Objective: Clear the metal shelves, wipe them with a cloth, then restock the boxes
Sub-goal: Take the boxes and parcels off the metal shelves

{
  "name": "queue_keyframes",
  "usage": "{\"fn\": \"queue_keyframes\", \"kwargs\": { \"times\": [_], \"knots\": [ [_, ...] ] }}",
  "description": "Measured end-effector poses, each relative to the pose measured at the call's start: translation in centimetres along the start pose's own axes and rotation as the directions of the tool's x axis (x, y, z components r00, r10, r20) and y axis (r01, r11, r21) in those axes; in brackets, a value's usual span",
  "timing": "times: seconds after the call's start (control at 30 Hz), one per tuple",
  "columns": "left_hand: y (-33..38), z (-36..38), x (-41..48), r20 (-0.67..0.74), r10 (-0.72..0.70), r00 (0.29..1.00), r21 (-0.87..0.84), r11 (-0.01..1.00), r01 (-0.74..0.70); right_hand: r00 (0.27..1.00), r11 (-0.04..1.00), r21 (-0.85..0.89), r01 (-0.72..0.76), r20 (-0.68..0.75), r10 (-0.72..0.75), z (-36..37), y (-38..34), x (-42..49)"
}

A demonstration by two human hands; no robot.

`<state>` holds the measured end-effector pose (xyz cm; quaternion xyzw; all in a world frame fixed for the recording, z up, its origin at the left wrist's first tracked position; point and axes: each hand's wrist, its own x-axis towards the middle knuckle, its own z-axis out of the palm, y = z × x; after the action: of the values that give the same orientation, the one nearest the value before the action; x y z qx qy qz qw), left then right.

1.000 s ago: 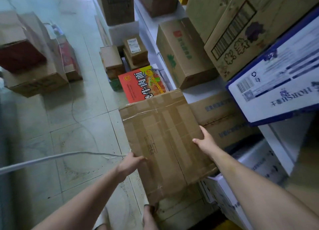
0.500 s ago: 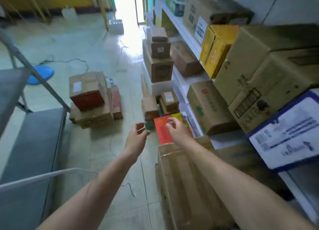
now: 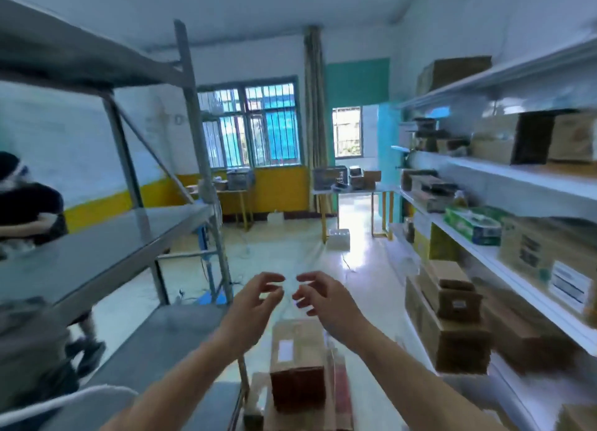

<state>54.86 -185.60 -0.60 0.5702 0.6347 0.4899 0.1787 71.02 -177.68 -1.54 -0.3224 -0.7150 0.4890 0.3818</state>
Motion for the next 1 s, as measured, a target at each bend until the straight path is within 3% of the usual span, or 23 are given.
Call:
{"fn": "queue_keyframes", "kwargs": {
  "times": [0.23,0.37,0.5,0.7,0.83,0.9,1.0],
  "knots": [
    [4.3,-16.5,9.2,-0.148,0.249,0.957,0.231,0.95,-0.211,0.952,0.954,0.017,0.299,0.069,-0.3,7.4,-11.1,12.5],
    [6.5,-23.6,13.6,-0.215,0.341,0.915,0.394,0.888,-0.238,0.884,0.892,0.033,0.45,0.126,-0.451,10.5,-16.1,19.2],
    [8.2,-27.9,17.5,-0.234,0.409,0.882,0.567,0.794,-0.217,0.847,0.862,0.058,0.504,0.165,-0.506,12.6,-19.5,26.1],
    [9.6,-32.6,26.0,-0.261,0.53,0.807,0.772,0.617,-0.156,0.753,0.769,0.103,0.631,0.158,-0.639,15.0,-23.3,38.7],
    [11.1,-35.6,33.5,-0.235,0.593,0.77,0.912,0.409,-0.036,0.637,0.645,0.074,0.761,0.102,-0.764,16.1,-26.6,49.4],
    [12.6,-36.9,36.9,-0.204,0.583,0.786,0.955,0.295,0.029,0.569,0.571,0.01,0.821,0.059,-0.82,16.6,-28.1,54.6],
    [14.1,-39.2,42.3,-0.202,0.624,0.755,0.979,0.161,0.129,0.45,0.447,-0.089,0.89,0.02,-0.893,17.2,-29.9,63.1]
  ]
}}
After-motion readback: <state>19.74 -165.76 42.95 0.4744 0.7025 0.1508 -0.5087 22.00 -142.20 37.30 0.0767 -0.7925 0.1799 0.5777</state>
